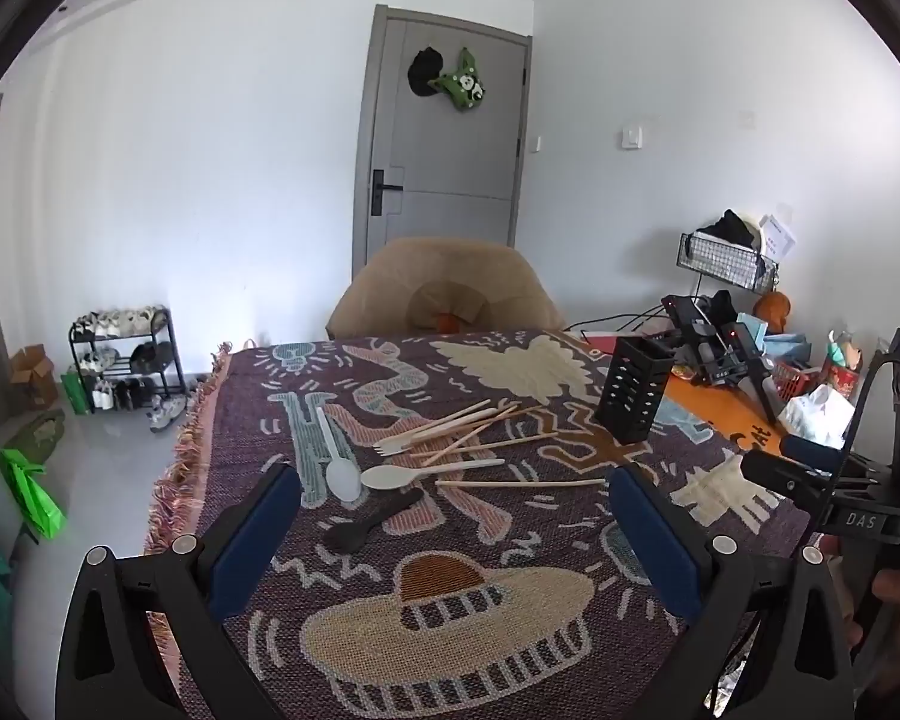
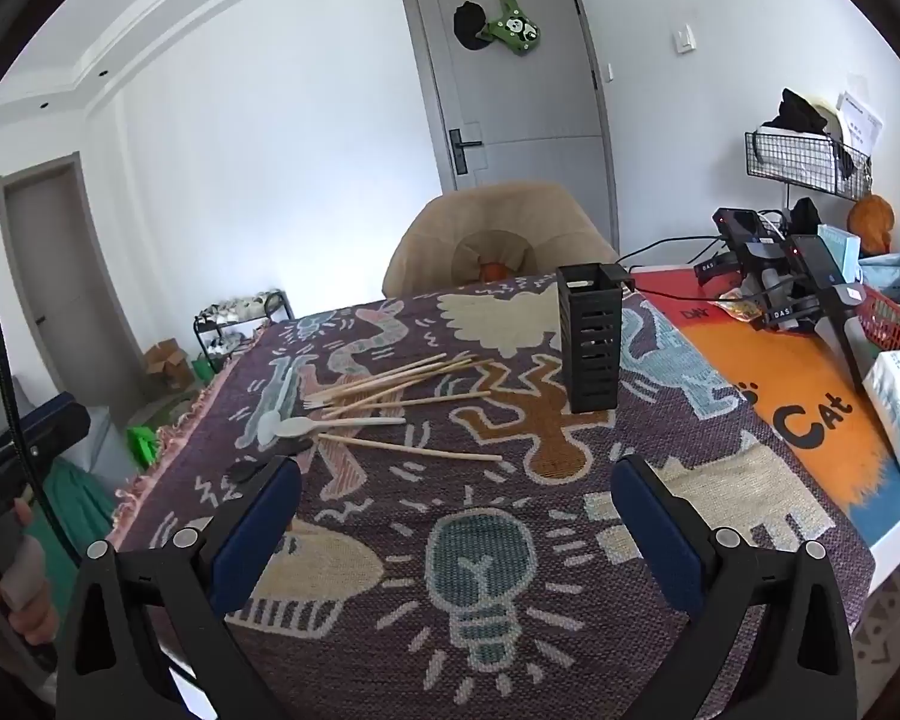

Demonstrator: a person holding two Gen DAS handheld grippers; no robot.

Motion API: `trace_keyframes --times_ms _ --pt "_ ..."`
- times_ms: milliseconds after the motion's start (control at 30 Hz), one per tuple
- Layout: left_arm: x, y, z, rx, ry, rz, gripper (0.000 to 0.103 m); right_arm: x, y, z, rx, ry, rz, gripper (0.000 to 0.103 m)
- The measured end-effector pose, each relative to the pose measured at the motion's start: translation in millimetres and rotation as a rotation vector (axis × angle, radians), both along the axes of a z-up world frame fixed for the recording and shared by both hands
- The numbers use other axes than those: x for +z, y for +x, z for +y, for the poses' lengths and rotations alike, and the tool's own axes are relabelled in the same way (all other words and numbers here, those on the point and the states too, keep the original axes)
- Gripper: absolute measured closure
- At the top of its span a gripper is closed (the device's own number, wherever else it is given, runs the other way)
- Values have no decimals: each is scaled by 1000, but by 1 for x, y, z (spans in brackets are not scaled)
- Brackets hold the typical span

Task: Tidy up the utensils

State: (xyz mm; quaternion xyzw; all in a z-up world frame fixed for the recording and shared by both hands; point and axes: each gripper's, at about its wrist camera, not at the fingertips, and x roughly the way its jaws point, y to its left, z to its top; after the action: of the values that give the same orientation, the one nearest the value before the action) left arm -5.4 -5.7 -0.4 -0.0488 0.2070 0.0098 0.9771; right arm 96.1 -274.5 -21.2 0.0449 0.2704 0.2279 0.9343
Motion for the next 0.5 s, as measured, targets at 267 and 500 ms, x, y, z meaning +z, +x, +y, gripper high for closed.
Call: trace_keyframes --times_ms 267,500 --pt "3 -1 1 -3 -7 0 1 1 -1 2 2 -6 -13 0" --pt "3 -1 0 -7 -8 -3 1 0 -1 2 -2 -10 -14 0"
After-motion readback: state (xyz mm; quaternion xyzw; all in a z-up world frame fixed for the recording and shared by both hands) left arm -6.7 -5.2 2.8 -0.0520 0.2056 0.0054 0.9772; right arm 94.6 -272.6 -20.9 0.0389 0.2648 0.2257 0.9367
